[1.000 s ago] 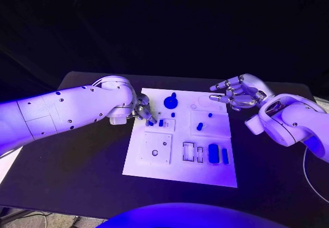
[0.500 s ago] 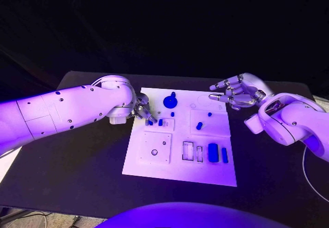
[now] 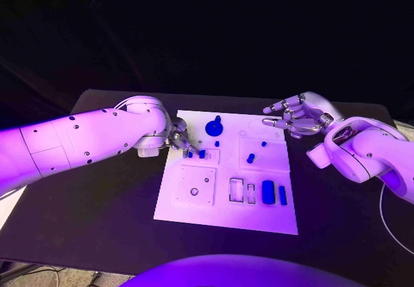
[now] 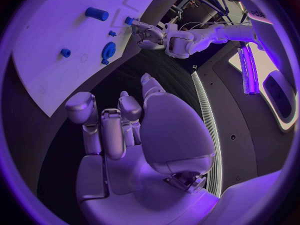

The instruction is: Assemble the parts on the task board

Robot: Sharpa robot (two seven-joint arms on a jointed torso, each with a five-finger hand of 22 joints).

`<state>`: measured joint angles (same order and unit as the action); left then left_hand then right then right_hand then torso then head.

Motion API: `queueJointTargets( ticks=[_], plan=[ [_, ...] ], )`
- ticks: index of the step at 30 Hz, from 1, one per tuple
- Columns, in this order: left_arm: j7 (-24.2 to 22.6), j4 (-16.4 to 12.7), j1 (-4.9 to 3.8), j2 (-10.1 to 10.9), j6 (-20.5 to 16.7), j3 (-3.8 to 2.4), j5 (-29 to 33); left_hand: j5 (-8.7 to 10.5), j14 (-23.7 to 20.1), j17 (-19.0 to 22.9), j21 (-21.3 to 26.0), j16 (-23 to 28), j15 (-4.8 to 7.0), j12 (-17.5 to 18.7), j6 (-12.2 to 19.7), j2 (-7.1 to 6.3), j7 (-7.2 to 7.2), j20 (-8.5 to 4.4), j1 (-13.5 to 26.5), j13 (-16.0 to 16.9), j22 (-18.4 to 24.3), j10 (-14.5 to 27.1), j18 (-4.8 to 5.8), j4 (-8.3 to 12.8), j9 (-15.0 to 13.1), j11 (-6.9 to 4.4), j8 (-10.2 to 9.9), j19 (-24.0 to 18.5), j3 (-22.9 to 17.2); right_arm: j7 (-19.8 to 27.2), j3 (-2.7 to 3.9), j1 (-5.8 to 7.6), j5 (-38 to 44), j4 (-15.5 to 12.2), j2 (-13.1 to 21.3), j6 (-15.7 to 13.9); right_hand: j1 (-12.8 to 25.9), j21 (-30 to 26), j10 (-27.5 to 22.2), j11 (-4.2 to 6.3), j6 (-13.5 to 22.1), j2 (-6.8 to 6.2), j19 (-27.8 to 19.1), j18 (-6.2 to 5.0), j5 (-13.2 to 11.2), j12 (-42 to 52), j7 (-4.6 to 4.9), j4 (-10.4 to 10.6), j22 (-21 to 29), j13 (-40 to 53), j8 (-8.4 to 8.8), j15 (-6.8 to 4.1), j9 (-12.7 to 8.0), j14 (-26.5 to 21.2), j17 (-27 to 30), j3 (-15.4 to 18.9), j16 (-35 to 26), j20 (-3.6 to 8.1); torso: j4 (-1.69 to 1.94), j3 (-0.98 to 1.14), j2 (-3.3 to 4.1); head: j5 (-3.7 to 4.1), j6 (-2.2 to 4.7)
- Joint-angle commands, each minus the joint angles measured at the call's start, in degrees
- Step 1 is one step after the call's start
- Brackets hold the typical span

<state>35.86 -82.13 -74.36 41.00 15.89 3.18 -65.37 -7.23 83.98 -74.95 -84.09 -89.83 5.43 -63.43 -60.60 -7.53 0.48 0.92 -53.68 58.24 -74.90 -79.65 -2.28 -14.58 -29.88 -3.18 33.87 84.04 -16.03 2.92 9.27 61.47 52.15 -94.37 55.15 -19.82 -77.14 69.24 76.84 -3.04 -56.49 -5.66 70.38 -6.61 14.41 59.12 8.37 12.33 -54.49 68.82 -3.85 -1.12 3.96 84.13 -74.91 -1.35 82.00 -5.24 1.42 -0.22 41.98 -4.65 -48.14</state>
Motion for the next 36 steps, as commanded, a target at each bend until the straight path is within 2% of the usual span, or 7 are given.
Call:
queueJointTargets(
  ticks=[1,10,20,27,32,34,36],
  plan=[
    [0.7,-0.2,0.33,0.1,-0.7,0.15,-0.1,0.13,6.0,-15.1,-0.4,-0.2,0.36,0.0,-0.4,1.54,0.00,-0.30,-2.7,0.2,-11.3,-0.5,0.80,-1.2,0.4,0.05,0.0,3.4,4.3,0.5,-0.01,-0.06,0.2,0.0,-0.1,0.9,0.1,-0.3,-0.5,-0.13,0.0,0.71,-0.2,-0.48,0.4,-0.4,-0.17,0.0,0.0,0.0,-0.06,0.08,0.1,3.0,-2.2,0.3,-0.2,0.05,0.01,-0.01,0.02,-0.01,-0.04],
    [0.8,-0.8,0.29,0.9,-1.4,-0.03,-0.2,0.01,6.0,-15.1,-0.2,-0.2,0.37,0.0,-0.4,2.15,0.00,-0.30,-3.7,0.2,-11.3,-0.5,0.77,-1.4,0.6,0.05,0.0,3.4,5.5,0.5,-0.01,-0.10,0.2,0.2,-0.2,1.0,0.1,-0.3,-0.5,-0.13,0.0,0.71,-0.2,-0.48,0.4,-0.4,-0.17,0.0,0.0,0.0,-0.06,0.08,0.1,3.0,-2.2,0.3,-0.2,0.05,0.04,0.03,0.00,0.02,-0.03],
    [0.1,-2.4,-0.22,2.2,-5.3,-1.16,1.3,-0.10,6.0,-15.1,0.2,-0.2,0.33,0.3,-0.3,3.14,0.08,-0.26,-4.6,-0.1,-11.1,-0.4,0.67,-1.7,0.8,0.12,0.0,3.3,6.7,0.5,-0.03,-0.24,0.2,0.3,-0.3,1.1,0.2,-0.3,-0.4,-0.13,0.0,0.73,-0.2,-0.49,0.4,-0.3,-0.15,0.1,0.1,0.0,-0.05,0.08,0.1,3.0,-2.3,0.4,-0.2,0.05,-0.03,0.03,-0.03,-0.03,0.14],
    [-0.7,-2.6,-0.59,2.7,-8.1,-1.61,2.7,0.42,6.0,-15.1,0.6,-0.2,0.27,0.7,-0.2,3.38,0.16,-0.20,-3.7,-0.3,-10.9,-0.2,0.57,-2.1,1.0,0.19,0.0,3.1,9.5,0.5,-0.05,-0.44,0.2,0.5,-0.5,1.2,0.2,-0.3,-0.4,-0.13,0.0,0.73,-0.2,-0.49,0.4,-0.3,-0.15,0.1,0.1,0.0,-0.05,0.08,0.1,3.0,-2.3,0.4,-0.2,0.05,-0.10,0.01,0.01,0.07,0.32],
    [-1.0,-2.4,-0.65,2.9,-9.1,-1.75,3.3,0.57,6.0,-15.1,1.0,-0.2,0.26,0.9,0.0,3.41,0.22,-0.19,-3.9,-0.6,-10.6,-0.1,0.48,-1.9,1.1,0.23,0.0,2.9,10.2,0.5,-0.06,-0.57,0.2,0.6,-0.5,1.2,0.2,-0.3,-0.4,-0.13,0.0,0.73,-0.2,-0.49,0.4,-0.3,-0.15,0.1,0.1,0.0,-0.05,0.08,0.1,3.0,-2.3,0.4,-0.2,0.05,0.06,0.02,0.03,0.33,0.39],
    [-2.5,-2.4,-0.66,3.0,-10.1,-1.78,3.1,0.40,6.0,-15.1,1.5,-0.2,0.25,1.6,0.5,4.11,0.35,-0.17,-5.6,-1.2,-10.3,0.4,0.34,-1.7,1.2,0.33,-0.1,2.7,10.6,0.5,-0.06,-0.60,0.2,0.6,-0.5,1.2,0.2,-0.3,-0.4,-0.13,0.0,0.73,-0.2,-0.49,0.4,-0.3,-0.15,0.1,0.1,0.0,-0.05,0.08,0.1,3.0,-2.3,0.4,-0.2,0.05,0.08,0.02,0.02,0.35,0.38],
    [-6.4,-2.4,-0.68,3.0,-11.6,-1.78,3.0,0.29,6.0,-15.1,3.7,-0.2,0.11,4.4,1.6,4.80,0.72,-0.12,-8.0,-4.2,-9.0,2.1,-0.19,-1.0,1.4,0.61,-0.4,1.8,10.5,0.5,-0.06,-0.63,0.2,0.6,-0.5,1.2,0.2,-0.3,-0.4,-0.13,0.0,0.73,-0.2,-0.49,0.4,-0.3,-0.15,0.1,0.1,0.0,-0.05,0.08,0.1,3.0,-2.3,0.4,-0.2,0.05,0.07,-0.01,0.03,0.35,0.36]
  ],
)
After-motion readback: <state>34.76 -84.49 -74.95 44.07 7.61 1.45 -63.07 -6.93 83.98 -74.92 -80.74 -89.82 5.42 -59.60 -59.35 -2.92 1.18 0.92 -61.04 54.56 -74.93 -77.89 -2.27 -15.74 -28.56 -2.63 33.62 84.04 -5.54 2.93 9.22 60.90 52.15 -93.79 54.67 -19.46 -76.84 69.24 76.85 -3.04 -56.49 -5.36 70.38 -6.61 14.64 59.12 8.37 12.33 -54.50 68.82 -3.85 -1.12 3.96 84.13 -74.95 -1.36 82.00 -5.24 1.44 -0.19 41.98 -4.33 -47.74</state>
